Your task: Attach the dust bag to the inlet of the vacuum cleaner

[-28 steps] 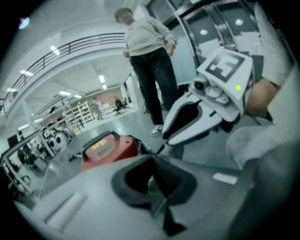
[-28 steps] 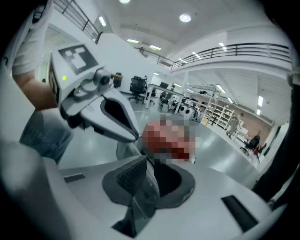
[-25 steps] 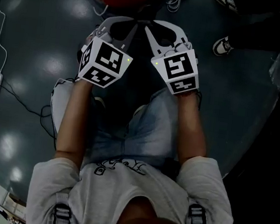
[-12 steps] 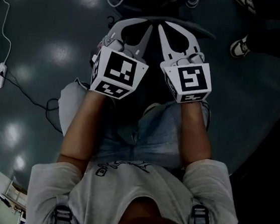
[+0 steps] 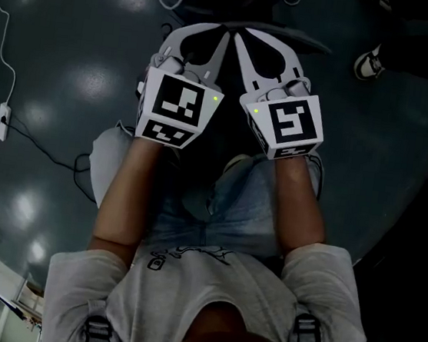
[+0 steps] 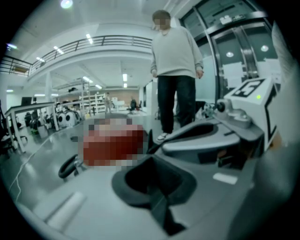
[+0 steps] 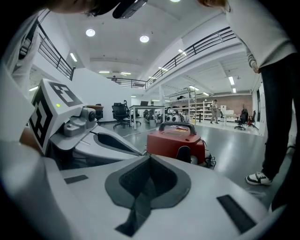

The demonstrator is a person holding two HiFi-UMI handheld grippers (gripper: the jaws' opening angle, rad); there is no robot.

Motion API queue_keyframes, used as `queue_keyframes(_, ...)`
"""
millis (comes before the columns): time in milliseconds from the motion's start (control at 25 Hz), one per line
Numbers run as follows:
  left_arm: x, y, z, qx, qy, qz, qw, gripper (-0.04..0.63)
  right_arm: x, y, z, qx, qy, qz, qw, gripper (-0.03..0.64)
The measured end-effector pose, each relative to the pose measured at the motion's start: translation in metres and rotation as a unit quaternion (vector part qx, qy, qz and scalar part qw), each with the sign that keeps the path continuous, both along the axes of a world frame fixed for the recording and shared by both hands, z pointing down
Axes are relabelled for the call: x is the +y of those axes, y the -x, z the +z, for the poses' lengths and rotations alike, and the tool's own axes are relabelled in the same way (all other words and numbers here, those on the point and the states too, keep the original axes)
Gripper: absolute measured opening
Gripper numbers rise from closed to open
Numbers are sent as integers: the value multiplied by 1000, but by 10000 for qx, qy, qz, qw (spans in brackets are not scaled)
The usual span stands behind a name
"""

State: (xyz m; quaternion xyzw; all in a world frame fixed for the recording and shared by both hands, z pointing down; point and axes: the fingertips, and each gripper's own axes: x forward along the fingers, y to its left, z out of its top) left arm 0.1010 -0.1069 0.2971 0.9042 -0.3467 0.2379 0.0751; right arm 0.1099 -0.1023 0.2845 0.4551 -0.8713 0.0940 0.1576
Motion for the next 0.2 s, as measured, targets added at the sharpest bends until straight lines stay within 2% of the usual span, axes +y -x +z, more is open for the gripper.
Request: queue_keyframes(200,3,5,5,-30,44,-9,10000,5,1,0,2,-43,62,86,9999,12)
